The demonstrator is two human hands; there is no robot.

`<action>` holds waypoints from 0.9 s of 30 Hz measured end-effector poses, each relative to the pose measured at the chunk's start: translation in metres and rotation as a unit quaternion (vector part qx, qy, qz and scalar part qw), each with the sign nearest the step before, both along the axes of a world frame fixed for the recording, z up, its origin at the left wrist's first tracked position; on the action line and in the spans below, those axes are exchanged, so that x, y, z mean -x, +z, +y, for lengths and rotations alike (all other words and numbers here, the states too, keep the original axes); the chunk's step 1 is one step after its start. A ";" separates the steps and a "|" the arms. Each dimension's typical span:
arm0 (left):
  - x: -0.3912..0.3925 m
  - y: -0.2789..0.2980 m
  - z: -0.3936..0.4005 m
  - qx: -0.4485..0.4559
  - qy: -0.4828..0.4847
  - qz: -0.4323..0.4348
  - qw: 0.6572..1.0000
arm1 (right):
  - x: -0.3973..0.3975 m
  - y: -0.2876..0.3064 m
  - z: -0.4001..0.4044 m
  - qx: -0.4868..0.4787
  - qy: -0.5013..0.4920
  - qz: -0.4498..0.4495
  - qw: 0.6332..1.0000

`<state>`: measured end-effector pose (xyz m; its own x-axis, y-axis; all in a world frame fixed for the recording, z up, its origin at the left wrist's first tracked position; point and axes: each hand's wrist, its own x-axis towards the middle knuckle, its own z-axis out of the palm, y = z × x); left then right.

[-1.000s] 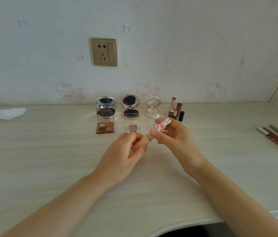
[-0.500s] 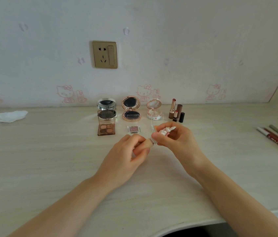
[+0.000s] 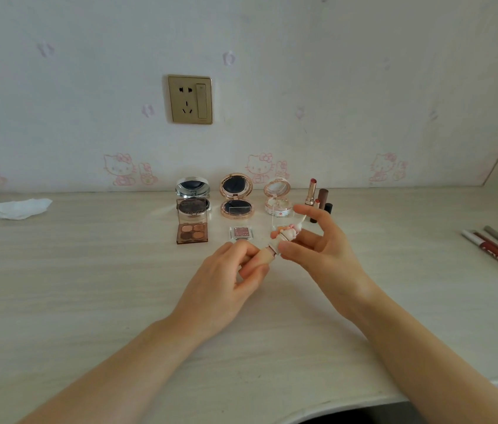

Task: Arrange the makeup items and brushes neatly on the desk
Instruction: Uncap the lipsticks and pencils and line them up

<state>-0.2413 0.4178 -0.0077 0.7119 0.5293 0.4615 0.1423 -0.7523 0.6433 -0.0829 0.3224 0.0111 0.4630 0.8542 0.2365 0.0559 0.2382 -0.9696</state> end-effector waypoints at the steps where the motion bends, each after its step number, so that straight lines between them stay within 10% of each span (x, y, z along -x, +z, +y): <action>1: 0.000 0.000 0.000 0.000 0.001 0.002 1.000 | 0.000 0.000 0.000 -0.003 0.012 0.009 1.000; 27: 0.000 -0.002 -0.004 -0.085 0.046 -0.003 0.995 | 0.002 0.001 -0.001 0.009 0.025 0.052 0.998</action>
<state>-0.2414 0.4135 -0.0092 0.6604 0.5069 0.5541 0.2127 -0.8339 0.5093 -0.0853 0.3217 0.0123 0.4407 0.8806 0.1740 -0.0563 0.2205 -0.9738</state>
